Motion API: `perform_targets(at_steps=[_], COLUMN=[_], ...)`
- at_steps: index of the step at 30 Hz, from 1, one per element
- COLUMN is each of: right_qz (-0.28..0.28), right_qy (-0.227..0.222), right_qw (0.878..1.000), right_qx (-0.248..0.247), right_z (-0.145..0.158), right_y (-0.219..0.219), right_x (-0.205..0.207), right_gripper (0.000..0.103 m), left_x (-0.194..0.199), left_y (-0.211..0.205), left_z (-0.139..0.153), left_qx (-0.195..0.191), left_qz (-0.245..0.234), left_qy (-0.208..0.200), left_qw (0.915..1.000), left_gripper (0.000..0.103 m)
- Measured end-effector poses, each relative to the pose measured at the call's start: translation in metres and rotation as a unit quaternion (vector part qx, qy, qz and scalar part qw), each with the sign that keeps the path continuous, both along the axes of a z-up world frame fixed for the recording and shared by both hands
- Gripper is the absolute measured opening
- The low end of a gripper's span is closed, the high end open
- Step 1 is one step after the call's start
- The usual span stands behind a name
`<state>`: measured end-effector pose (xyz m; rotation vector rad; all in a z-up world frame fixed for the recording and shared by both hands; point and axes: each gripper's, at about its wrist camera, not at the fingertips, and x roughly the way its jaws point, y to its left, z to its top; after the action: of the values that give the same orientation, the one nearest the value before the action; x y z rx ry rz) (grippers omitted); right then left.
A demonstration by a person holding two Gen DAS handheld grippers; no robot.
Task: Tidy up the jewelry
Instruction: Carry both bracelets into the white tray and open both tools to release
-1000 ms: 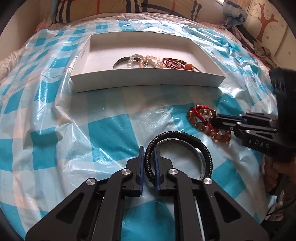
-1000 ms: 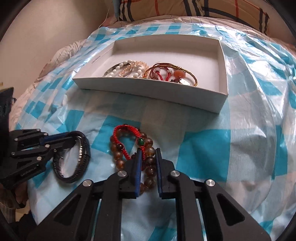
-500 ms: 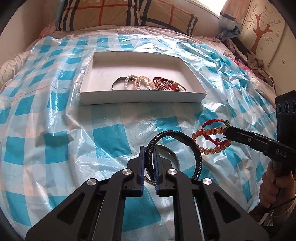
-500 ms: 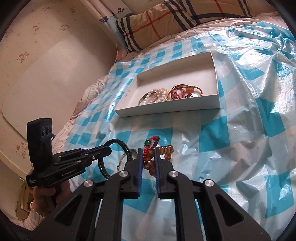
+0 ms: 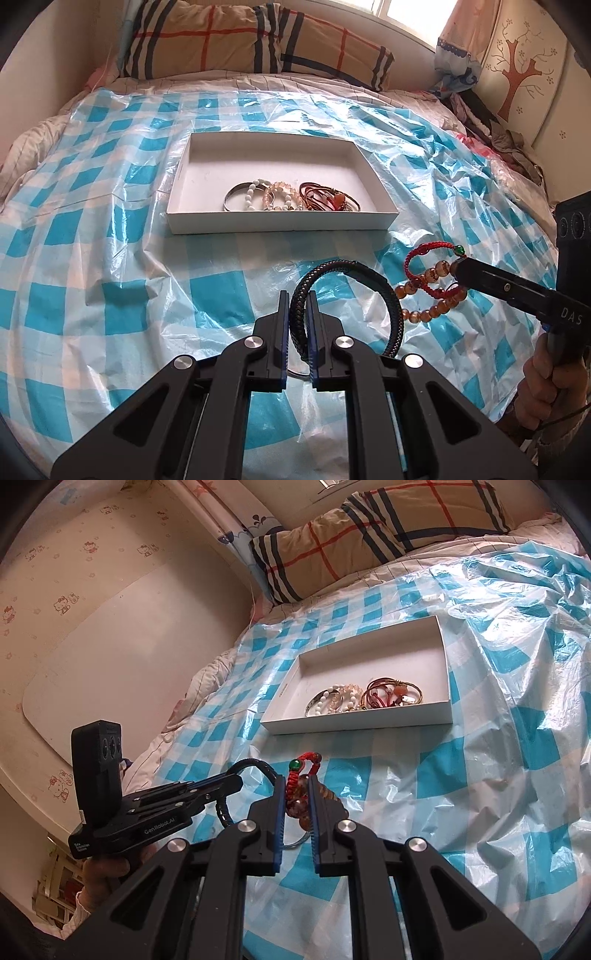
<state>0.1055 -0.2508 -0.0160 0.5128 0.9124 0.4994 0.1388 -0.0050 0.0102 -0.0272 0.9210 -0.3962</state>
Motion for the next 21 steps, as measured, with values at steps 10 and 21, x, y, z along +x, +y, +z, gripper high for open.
perform_targets(at_steps=[10,21], right_qz=[0.004,0.005], right_qy=[-0.013,-0.04], right_qw=[1.0,0.999], right_qx=[0.005,-0.003], right_z=[0.006,0.017], right_y=[0.006,0.009], right_x=[0.014,0.043], right_gripper=[0.013,0.013], left_x=[0.007,0.027], left_y=[-0.008,-0.015], left_z=[0.01,0.019], left_qx=[0.008,0.004], left_qz=[0.001,0.005], left_qy=[-0.019,-0.036], left_qw=[0.9998,0.9993], left_gripper=[0.008,0.008])
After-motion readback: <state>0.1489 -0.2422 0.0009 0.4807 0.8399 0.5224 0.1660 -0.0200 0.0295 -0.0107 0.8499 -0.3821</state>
